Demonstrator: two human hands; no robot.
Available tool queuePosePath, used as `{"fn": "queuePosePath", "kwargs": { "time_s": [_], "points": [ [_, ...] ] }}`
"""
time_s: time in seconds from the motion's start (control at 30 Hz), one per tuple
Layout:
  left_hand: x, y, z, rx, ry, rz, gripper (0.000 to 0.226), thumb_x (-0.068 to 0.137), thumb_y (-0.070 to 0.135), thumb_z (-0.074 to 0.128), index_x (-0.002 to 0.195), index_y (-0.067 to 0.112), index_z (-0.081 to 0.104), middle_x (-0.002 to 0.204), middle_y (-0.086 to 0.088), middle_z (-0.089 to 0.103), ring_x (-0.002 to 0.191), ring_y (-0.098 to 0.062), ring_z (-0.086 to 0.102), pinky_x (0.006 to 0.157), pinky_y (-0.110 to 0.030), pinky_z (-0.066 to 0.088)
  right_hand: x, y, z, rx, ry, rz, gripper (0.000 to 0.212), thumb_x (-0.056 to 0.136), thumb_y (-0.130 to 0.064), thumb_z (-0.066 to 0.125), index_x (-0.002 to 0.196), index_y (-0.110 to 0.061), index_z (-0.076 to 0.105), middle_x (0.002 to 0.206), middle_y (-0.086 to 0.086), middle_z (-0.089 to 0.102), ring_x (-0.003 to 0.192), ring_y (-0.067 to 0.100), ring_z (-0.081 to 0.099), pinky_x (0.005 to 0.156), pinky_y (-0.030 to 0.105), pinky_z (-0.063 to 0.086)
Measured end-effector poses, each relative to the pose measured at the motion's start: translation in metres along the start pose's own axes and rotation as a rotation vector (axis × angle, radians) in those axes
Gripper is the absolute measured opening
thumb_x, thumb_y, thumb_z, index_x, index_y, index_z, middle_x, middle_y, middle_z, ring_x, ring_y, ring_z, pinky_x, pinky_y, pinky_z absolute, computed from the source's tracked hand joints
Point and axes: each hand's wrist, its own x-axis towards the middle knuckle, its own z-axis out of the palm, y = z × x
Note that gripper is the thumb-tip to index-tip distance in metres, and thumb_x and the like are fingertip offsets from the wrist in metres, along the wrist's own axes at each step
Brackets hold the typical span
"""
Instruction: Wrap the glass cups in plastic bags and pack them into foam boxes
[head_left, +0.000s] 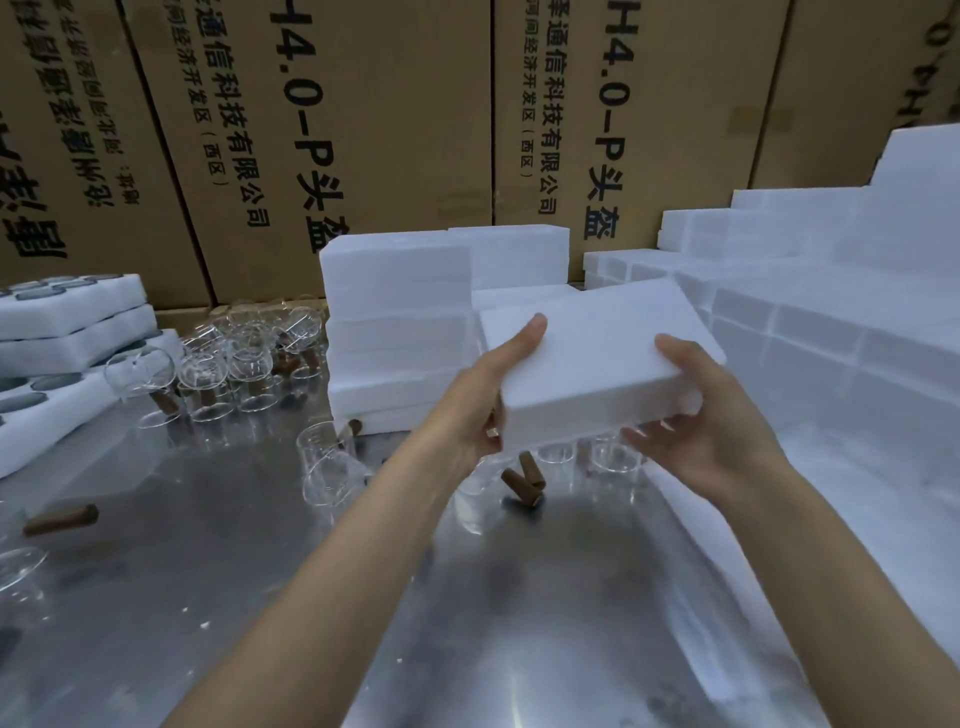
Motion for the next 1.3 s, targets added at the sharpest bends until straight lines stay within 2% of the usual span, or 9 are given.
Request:
{"fn": "queuePosePath", "kwargs": {
  "time_s": [0.17,0.27,0.37,0.47,0.63,0.8,0.93,1.07,1.3],
  "points": [
    [0.025,-0.002,0.045,-0.076,-0.105,0.04,0.064,0.091,0.066,0.036,0.132,0.017,0.043,0.123,-0.007,0.059,0.101,-0.021,0.058,0.092,-0.038,0.045,0.035,-0.043,-0.031,0.205,0.205,0.093,0.058,0.064,-0.035,0.081,0.111,-0.022,0.049,0.108,0.009,0.05,0.099,0.027,0.054,0.065,0.041,0.053],
    [0.044,-0.021,0.063,0.505,-0.038,0.181,0.032,0.099,0.036,0.044,0.125,0.019,0.052,0.129,-0.003,0.057,0.101,-0.015,0.055,0.089,-0.029,0.04,0.057,-0.054,-0.048,0.213,0.367,0.132,0.057,0.06,-0.036,0.083,0.103,-0.022,0.047,0.101,0.007,0.047,0.091,0.027,0.051,0.069,0.044,0.051],
    [0.065,-0.037,0.074,0.965,-0.024,0.295,0.038,0.09,0.023,0.052,0.127,0.018,0.056,0.128,-0.002,0.059,0.113,-0.021,0.056,0.093,-0.034,0.047,0.078,-0.058,-0.056,0.177,0.428,0.143,0.045,0.062,-0.038,0.081,0.084,-0.02,0.046,0.092,0.005,0.045,0.082,0.026,0.049,0.072,0.043,0.05],
    [0.085,-0.039,0.082,1.144,0.002,0.36,0.039,0.084,0.02,0.056,0.123,0.015,0.058,0.125,-0.003,0.059,0.11,-0.024,0.056,0.086,-0.037,0.051,0.097,-0.061,-0.061,0.18,0.463,0.144,0.041,0.064,-0.037,0.079,0.079,-0.019,0.045,0.087,0.004,0.045,0.076,0.023,0.047,0.076,0.042,0.05],
    [0.124,-0.039,0.09,1.399,-0.066,0.267,0.045,0.081,0.043,0.062,0.117,0.016,0.058,0.114,-0.001,0.061,0.102,-0.023,0.056,0.078,-0.033,0.046,0.128,-0.058,-0.071,0.088,0.48,0.15,0.045,0.07,-0.037,0.075,0.102,-0.022,0.048,0.086,0.002,0.046,0.092,0.024,0.049,0.088,0.042,0.048],
    [0.138,-0.041,0.085,1.56,-0.139,0.23,0.017,0.087,0.035,0.051,0.086,0.019,0.054,0.078,0.003,0.051,0.087,-0.023,0.045,0.083,-0.036,0.031,0.147,-0.05,-0.077,0.039,0.491,0.173,0.047,0.071,-0.038,0.074,0.106,-0.022,0.047,0.096,0.003,0.052,0.099,0.026,0.053,0.09,0.043,0.048],
    [0.142,-0.038,0.08,1.622,-0.119,0.227,0.024,0.088,0.019,0.05,0.107,0.021,0.065,0.102,-0.001,0.064,0.111,-0.025,0.048,0.113,-0.049,0.012,0.158,-0.044,-0.072,0.032,0.497,0.185,0.047,0.071,-0.04,0.074,0.104,-0.022,0.046,0.087,0.003,0.051,0.091,0.025,0.053,0.08,0.042,0.05],
    [0.138,-0.036,0.073,1.674,-0.106,0.244,0.021,0.089,0.015,0.051,0.101,0.027,0.064,0.106,-0.001,0.066,0.115,-0.025,0.05,0.116,-0.051,0.001,0.166,-0.038,-0.068,-0.012,0.483,0.183,0.039,0.072,-0.042,0.073,0.091,-0.021,0.046,0.083,0.002,0.052,0.076,0.022,0.053,0.076,0.041,0.051],
    [0.13,-0.035,0.062,1.723,-0.071,0.235,0.026,0.089,0.014,0.05,0.107,0.026,0.065,0.106,0.001,0.065,0.116,-0.024,0.05,0.116,-0.05,-0.002,0.183,-0.021,-0.071,-0.179,0.499,0.161,0.05,0.074,-0.045,0.07,0.108,-0.02,0.044,0.083,0.001,0.048,0.071,0.019,0.05,0.072,0.036,0.046]
  ]
}}
